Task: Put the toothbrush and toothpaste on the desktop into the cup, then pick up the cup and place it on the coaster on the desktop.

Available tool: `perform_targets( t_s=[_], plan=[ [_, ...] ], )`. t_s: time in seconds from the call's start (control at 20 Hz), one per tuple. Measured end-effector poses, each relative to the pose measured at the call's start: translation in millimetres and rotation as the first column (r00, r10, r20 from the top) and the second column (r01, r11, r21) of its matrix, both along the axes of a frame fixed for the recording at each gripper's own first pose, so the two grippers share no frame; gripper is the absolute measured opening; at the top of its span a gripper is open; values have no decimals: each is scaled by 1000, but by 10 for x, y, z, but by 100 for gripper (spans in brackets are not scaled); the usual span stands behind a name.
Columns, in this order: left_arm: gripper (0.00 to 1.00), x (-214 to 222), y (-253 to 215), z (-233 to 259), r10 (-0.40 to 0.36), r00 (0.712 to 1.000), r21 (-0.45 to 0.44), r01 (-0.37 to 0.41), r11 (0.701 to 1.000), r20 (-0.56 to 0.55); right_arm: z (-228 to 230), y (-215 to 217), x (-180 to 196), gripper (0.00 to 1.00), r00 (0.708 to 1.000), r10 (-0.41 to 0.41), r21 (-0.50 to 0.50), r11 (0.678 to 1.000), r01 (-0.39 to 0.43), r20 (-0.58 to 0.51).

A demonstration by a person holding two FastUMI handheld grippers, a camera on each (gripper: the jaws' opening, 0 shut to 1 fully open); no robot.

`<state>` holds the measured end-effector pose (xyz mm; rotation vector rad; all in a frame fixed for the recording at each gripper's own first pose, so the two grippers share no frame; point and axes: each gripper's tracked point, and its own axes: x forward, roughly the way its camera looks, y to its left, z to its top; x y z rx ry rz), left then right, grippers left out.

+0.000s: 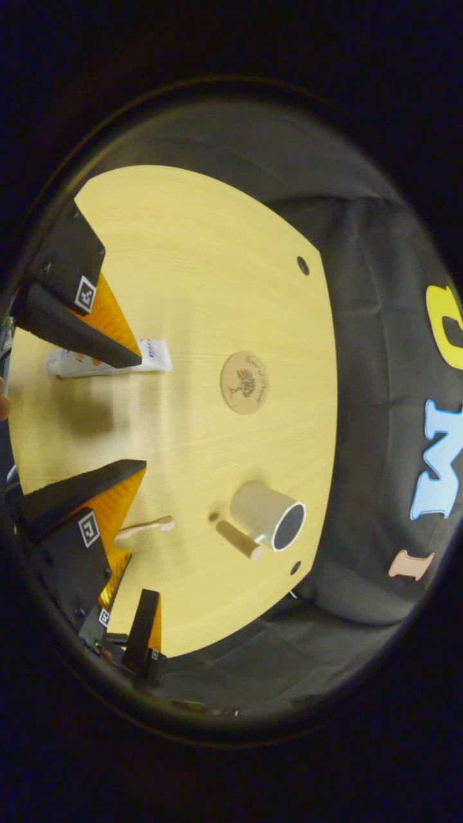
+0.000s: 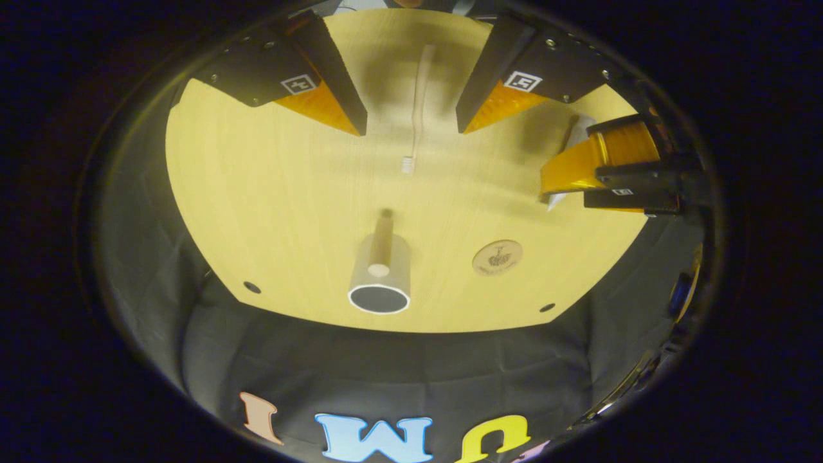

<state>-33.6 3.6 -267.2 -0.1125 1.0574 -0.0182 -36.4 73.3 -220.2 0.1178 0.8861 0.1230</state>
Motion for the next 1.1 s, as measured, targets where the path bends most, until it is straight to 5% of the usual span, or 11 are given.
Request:
perform_targets(
  t_s=[0.5, 1.1],
  plan=[
    [96, -227, 294, -372, 62, 983, 45, -55, 997, -173, -367, 96, -212, 92, 978, 10, 44, 999, 0, -208],
    [96, -388, 601, -654, 63, 953, 66, -46, 997, -295, -502, 316, -146, 93, 956, 56, 78, 996, -35, -287]
  ],
)
